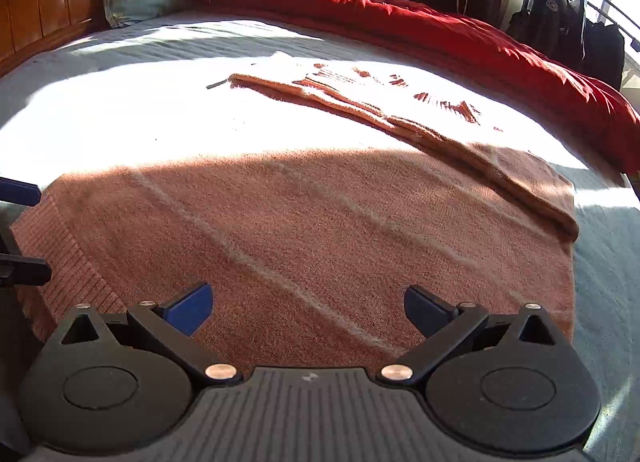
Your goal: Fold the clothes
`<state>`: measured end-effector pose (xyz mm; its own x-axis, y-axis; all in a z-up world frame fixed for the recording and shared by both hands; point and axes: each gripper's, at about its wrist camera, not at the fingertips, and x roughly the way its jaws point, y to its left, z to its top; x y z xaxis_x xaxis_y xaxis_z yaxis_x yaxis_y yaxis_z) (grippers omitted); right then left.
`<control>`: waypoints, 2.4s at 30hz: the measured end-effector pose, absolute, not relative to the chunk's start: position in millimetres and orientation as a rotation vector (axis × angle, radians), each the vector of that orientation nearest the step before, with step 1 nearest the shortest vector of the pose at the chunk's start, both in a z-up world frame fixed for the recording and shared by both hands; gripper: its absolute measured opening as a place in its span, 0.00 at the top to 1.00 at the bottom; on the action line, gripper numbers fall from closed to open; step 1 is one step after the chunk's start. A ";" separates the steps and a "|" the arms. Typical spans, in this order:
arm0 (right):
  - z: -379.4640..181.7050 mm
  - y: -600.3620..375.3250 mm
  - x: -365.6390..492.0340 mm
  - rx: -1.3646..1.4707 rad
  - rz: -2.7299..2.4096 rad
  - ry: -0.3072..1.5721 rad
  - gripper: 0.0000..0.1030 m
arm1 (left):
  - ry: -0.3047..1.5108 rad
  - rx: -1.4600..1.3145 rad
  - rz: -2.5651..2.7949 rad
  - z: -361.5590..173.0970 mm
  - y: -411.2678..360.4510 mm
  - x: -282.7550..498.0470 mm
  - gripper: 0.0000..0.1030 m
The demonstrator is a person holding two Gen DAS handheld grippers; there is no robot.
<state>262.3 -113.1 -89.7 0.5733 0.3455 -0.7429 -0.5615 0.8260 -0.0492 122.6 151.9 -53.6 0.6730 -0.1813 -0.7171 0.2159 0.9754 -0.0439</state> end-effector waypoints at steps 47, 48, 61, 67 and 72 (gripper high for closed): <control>-78.4 -209.4 202.3 -0.307 0.589 0.852 0.00 | 0.543 1.181 -0.584 -102.8 16.1 61.9 0.20; -79.2 -210.8 202.4 -0.298 0.585 0.856 0.00 | 0.532 1.199 -0.581 -105.2 14.8 60.9 0.20; -77.4 -217.1 198.8 -0.279 0.583 0.854 0.00 | 0.431 1.298 -0.500 -105.6 17.2 60.7 0.19; -74.6 -212.2 196.3 -0.292 0.596 0.842 0.00 | 0.423 1.284 -0.473 -107.8 27.8 58.9 0.18; -71.4 -210.6 194.6 -0.295 0.594 0.835 0.00 | 0.375 1.256 -0.454 -113.1 20.9 58.1 0.18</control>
<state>194.6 -210.6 -71.4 0.5229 0.3755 -0.7652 -0.5992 0.8004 -0.0166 58.1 20.9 -113.1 0.8526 -0.1218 -0.5081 0.5220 0.2420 0.8179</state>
